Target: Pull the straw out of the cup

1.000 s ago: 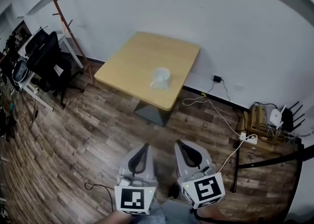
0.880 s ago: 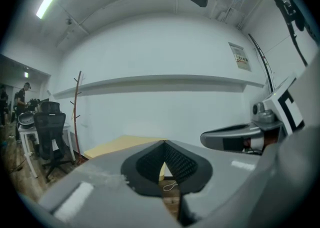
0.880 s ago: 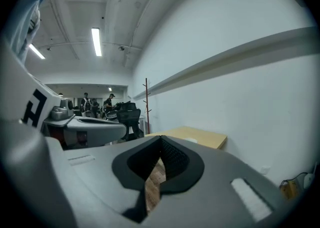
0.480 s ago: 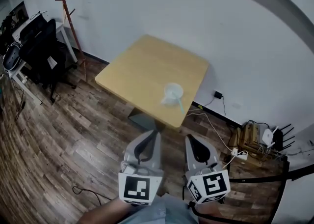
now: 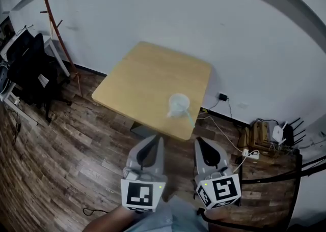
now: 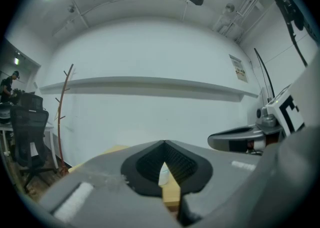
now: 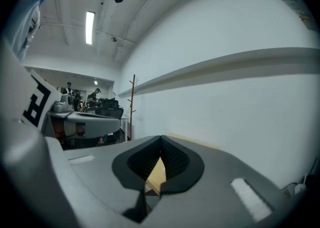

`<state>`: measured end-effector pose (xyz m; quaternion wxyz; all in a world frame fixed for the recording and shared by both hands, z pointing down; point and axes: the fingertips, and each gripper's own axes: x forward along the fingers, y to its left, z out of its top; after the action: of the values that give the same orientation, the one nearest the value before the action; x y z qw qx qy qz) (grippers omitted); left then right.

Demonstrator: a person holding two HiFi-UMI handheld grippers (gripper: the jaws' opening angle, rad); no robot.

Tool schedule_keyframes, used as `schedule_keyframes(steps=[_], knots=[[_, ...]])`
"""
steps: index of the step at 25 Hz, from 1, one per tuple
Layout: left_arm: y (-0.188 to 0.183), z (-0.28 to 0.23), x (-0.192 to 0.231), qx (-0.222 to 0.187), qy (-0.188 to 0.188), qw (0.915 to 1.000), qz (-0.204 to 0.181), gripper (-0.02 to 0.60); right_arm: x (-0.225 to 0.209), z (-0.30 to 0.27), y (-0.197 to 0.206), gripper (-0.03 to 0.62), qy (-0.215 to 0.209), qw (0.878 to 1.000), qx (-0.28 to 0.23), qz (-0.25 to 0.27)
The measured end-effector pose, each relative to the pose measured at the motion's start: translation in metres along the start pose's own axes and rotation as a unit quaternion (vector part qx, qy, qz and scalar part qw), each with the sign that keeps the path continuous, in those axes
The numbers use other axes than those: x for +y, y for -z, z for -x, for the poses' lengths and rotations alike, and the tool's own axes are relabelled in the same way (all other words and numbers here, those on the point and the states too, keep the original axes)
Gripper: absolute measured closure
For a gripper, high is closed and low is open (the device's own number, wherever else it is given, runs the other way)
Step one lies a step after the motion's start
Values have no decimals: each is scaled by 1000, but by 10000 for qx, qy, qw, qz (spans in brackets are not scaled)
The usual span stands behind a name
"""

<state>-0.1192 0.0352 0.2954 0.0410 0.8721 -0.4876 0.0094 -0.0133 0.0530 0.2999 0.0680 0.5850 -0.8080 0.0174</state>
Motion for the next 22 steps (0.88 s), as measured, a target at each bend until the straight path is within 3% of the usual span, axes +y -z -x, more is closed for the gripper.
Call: schedule_keyframes(steps=[10, 22], knots=[[19, -19, 4, 300, 220, 9993, 39, 561, -17, -8, 7, 588, 324, 9993, 159, -39], [34, -60, 16, 620, 149, 9980, 48, 561, -44, -38, 12, 587, 394, 9989, 208, -143]])
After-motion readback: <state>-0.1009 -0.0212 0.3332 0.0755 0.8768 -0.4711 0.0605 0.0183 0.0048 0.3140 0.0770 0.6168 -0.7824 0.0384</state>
